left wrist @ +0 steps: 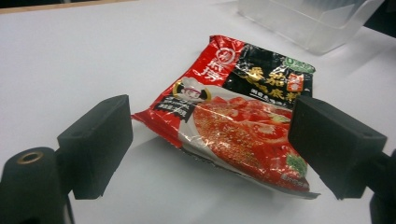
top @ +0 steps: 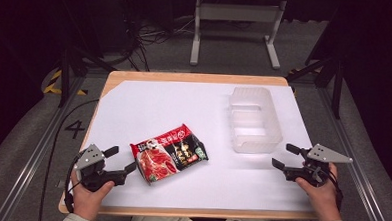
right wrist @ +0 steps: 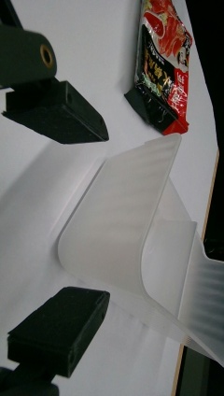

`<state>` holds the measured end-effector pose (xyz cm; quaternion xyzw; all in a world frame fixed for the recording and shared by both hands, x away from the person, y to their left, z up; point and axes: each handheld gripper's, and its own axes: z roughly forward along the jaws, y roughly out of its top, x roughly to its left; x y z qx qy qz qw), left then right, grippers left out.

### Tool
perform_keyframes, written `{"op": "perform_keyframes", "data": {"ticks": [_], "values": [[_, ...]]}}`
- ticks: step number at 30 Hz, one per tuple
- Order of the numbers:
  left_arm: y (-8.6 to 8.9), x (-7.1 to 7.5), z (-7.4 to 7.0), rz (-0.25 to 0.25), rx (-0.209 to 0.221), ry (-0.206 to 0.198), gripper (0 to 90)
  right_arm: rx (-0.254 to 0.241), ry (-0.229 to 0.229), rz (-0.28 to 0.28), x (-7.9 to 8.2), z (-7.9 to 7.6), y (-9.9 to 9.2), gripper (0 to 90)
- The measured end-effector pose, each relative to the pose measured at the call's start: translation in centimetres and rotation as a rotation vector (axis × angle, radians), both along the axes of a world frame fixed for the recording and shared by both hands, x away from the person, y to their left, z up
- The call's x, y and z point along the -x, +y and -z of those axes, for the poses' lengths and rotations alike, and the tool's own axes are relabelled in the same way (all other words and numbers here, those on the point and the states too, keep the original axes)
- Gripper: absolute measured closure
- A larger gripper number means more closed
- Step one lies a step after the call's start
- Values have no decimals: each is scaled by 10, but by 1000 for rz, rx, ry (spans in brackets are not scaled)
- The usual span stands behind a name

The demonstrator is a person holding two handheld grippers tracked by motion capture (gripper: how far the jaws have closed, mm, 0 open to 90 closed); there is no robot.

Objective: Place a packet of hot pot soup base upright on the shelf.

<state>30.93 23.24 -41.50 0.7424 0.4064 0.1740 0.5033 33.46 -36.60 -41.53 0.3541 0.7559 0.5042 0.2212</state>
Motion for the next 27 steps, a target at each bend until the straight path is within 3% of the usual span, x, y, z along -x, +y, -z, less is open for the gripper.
{"op": "perform_keyframes", "data": {"ticks": [3,5,12,20,27], "values": [[-4,-1,-8,12,-33,11,191,4,4,-1,0,0,0,200],[-7,-1,-15,39,-15,2,191,2,2,1,0,0,0,200],[-12,-11,-31,75,-31,-10,134,2,1,10,2,-1,-2,200],[-18,-23,-50,88,-26,-44,116,2,1,12,2,1,-5,200],[-23,-32,-58,100,-55,-14,127,-3,10,4,2,1,-5,203]]}}
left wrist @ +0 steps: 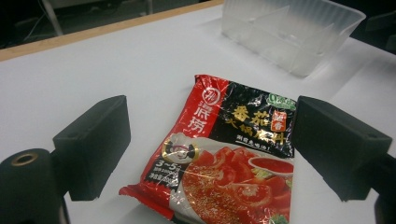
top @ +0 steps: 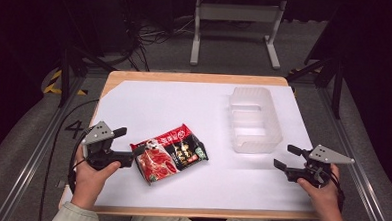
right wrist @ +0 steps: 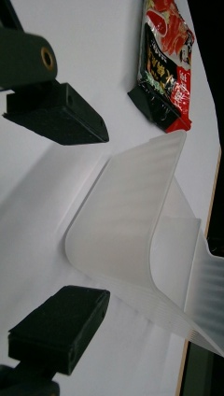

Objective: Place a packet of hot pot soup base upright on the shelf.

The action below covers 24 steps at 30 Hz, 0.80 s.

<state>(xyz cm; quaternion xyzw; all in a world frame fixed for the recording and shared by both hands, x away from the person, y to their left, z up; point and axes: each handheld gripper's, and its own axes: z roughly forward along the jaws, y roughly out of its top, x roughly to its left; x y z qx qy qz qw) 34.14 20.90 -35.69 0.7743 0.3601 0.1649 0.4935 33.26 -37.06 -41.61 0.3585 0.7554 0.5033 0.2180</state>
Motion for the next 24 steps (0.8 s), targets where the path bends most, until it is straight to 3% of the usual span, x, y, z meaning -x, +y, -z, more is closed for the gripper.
{"op": "perform_keyframes", "data": {"ticks": [7,9,12,14,16,21,24], "values": [[-9,-9,-7,2,-4,7,135,-8,1,-9,0,-1,0,209],[-10,-13,-9,5,28,6,246,-18,10,-11,0,-1,0,217],[-15,-20,-12,38,45,18,303,-22,14,-11,0,-1,-1,222],[-18,-23,-15,41,34,8,307,-22,11,-13,0,-1,-1,224],[-21,-26,-17,42,49,28,314,-27,13,-12,0,-1,-1,224],[-35,-38,-17,56,-9,54,322,-26,13,-13,0,-1,-1,225],[-43,-48,-13,101,-2,74,349,-24,18,-12,0,0,-1,230]]}}
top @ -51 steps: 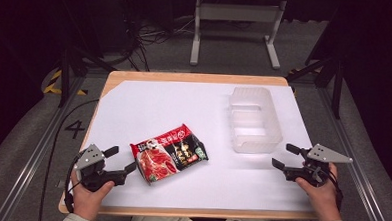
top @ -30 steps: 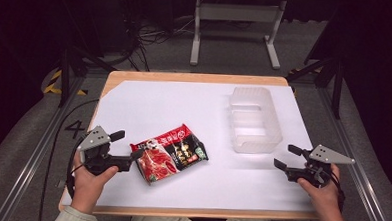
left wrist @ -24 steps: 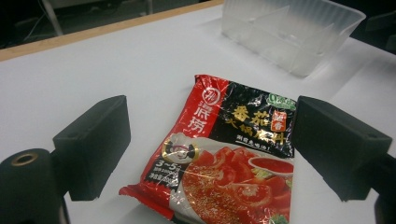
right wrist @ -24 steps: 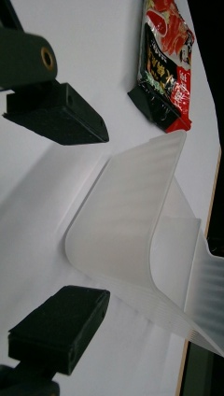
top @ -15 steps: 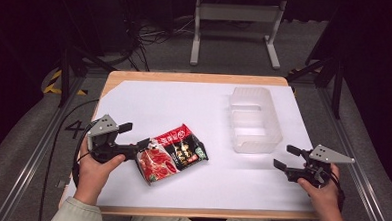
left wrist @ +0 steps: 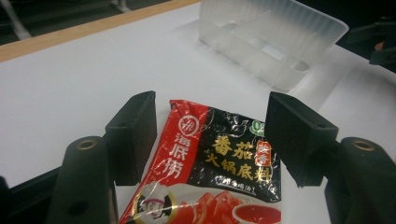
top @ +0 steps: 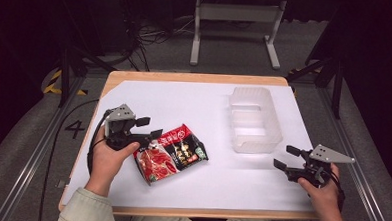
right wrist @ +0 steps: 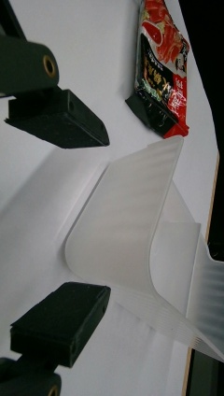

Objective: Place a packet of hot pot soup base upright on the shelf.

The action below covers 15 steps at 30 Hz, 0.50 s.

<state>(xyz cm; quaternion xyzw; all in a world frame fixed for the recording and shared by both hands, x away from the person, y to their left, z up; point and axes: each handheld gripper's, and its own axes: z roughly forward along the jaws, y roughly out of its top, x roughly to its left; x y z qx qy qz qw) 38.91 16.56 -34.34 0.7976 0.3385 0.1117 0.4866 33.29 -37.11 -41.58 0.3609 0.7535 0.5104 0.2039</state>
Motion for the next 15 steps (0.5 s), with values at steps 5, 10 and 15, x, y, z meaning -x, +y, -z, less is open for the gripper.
{"op": "perform_keyframes", "data": {"ticks": [5,10,15], "values": [[-14,-17,9,37,-5,25,293,-3,0,-1,0,0,0,230],[-24,-30,12,50,-24,52,303,3,1,-9,0,0,1,230],[-29,-44,11,42,-35,45,290,-8,-1,-15,-7,-1,6,230]]}}
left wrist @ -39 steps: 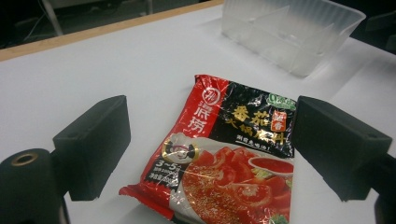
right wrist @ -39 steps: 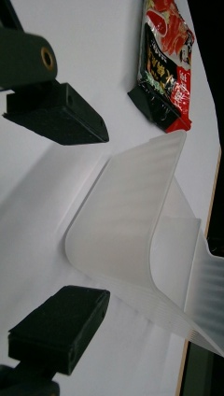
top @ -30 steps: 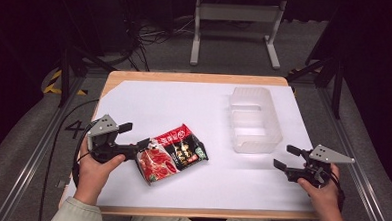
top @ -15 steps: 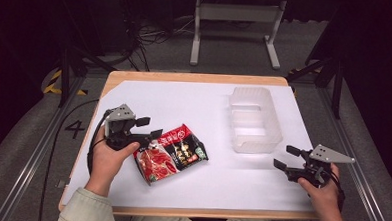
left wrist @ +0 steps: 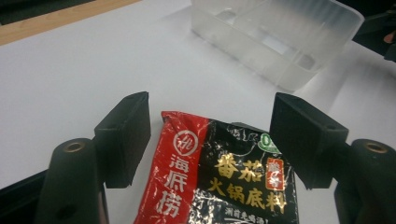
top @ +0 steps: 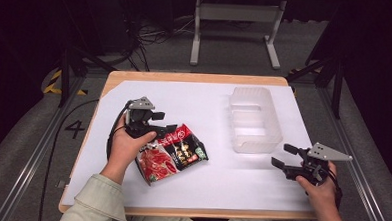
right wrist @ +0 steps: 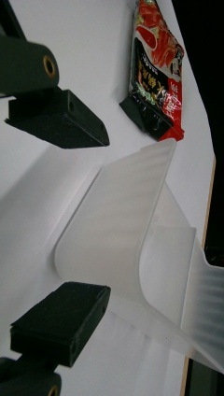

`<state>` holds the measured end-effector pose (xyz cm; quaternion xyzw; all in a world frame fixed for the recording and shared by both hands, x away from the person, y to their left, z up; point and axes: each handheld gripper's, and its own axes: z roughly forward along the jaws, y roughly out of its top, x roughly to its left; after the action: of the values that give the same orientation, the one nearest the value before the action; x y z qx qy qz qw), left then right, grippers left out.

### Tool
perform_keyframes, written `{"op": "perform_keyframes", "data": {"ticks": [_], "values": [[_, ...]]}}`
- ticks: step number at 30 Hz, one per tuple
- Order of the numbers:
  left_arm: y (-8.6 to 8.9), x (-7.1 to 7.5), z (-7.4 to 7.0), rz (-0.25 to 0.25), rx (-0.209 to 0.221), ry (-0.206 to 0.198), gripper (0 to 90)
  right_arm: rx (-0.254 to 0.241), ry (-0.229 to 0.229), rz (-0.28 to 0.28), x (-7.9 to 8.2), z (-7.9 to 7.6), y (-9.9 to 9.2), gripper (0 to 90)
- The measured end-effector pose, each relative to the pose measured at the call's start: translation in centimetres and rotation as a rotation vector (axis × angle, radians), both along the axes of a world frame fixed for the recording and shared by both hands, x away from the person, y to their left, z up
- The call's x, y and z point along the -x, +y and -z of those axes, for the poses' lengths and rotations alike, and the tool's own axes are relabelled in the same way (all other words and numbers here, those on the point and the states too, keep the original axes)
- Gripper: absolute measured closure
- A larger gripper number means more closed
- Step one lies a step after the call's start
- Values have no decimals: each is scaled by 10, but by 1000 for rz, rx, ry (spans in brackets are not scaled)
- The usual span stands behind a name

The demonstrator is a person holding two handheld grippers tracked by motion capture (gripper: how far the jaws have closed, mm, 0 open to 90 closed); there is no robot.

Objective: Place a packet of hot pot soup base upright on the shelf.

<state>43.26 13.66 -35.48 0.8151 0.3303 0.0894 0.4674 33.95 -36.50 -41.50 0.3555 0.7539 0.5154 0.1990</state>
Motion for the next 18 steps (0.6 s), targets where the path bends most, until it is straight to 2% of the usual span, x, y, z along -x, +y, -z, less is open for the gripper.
{"op": "perform_keyframes", "data": {"ticks": [3,4,7,8,9,11,12,15,18], "values": [[0,-5,1,0,13,4,281,9,3,-9,-2,1,4,230],[-2,-11,4,4,22,22,278,22,7,-15,-2,2,6,230],[-5,-16,8,3,6,38,278,29,9,-17,-1,3,7,229],[-6,-20,11,4,-14,34,270,25,9,-12,1,3,6,229],[-8,-26,17,18,4,56,261,24,8,-10,2,3,5,229],[-8,-29,19,26,13,71,289,22,8,-5,3,3,3,229],[-9,-31,22,31,21,91,289,22,8,-3,3,3,3,230],[-14,-37,31,40,-5,126,311,22,11,0,1,3,3,230],[-17,-40,36,34,-34,136,311,29,12,-4,1,3,4,230]]}}
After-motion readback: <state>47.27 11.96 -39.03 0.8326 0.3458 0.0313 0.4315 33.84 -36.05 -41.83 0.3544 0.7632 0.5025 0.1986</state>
